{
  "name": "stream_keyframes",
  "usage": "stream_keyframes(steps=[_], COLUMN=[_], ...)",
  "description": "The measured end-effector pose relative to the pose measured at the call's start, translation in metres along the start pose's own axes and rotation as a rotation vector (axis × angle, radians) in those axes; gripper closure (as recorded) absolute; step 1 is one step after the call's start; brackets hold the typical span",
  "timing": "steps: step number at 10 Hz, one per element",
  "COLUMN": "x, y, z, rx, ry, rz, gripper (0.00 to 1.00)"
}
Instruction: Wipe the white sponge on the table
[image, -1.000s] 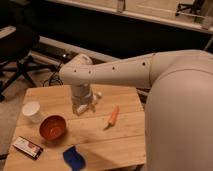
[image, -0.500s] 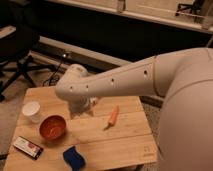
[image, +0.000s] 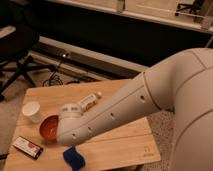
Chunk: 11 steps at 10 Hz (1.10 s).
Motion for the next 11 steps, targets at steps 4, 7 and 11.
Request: stream_keyframes(steps=[4, 7, 11], x=[0.003, 0.003, 0.013], y=[-0.001, -0.001, 0.029], z=[0.003, 0.003, 0.035], rx=[0.003, 0.003, -0.046], ry=[0.008, 0.008, 0.121], rz=[0.001, -0.001, -0.039], gripper=[0.35, 0.35, 0.35])
